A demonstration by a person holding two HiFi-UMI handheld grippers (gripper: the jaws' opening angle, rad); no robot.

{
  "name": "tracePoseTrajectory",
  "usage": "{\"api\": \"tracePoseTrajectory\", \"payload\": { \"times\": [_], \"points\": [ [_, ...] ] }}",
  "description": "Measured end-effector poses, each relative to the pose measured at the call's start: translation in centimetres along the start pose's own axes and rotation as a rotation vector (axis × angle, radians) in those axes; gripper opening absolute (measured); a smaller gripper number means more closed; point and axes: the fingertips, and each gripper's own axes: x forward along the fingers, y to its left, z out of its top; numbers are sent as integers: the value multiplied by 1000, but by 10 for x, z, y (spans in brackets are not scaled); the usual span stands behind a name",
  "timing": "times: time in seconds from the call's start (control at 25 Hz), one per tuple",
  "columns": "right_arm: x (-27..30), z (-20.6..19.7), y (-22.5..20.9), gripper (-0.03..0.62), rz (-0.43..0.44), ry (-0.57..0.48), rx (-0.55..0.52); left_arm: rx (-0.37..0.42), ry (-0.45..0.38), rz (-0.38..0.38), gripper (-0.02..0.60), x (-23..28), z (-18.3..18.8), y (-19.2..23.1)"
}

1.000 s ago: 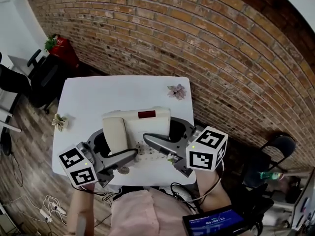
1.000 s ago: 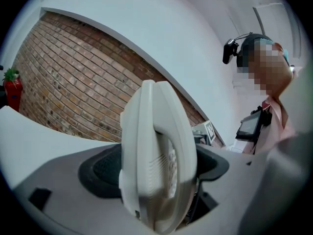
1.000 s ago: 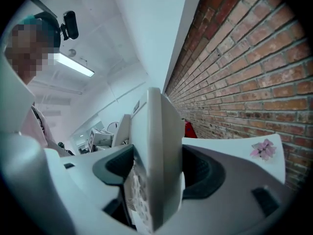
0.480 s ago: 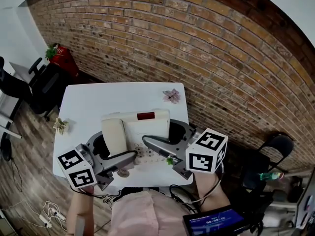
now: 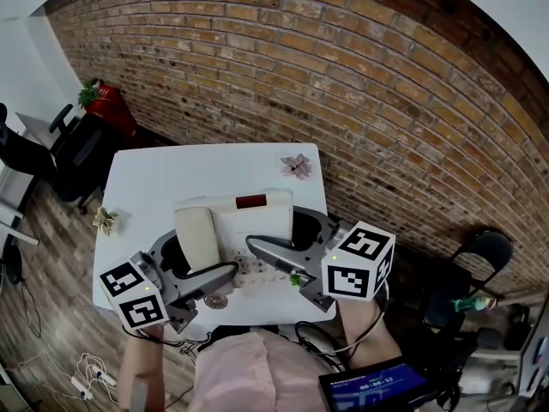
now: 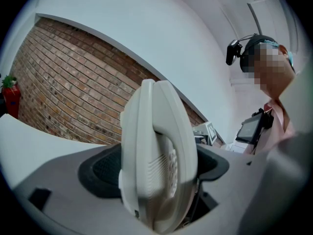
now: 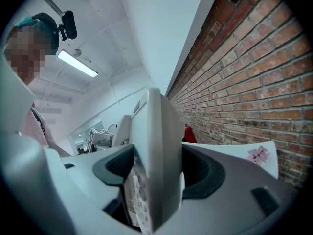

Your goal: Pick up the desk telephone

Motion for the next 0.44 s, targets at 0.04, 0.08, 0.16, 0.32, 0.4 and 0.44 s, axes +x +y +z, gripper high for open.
{"api": "tracePoseTrajectory", "payload": {
  "times": [0.04, 0.08, 0.16, 0.32, 0.4, 0.44],
  "points": [
    [0, 0, 0, 301, 1, 0, 1, 0, 1, 1, 443, 0, 0, 0],
    [0, 0, 0, 301, 2, -1, 0, 0, 2, 2, 443, 0, 0, 0],
    [0, 0, 0, 301, 5, -2, -1, 1, 3, 3, 443, 1, -1, 0],
    [-1, -1, -1, 299, 4, -4, 1, 0, 7, 3, 443, 2, -3, 0],
    [-2, -2, -2, 301, 3, -4, 2, -1, 9, 2, 443, 3, -3, 0],
    [-2, -2, -2, 301, 3, -4, 3, -1, 10, 2, 443, 3, -3, 0]
  ]
}}
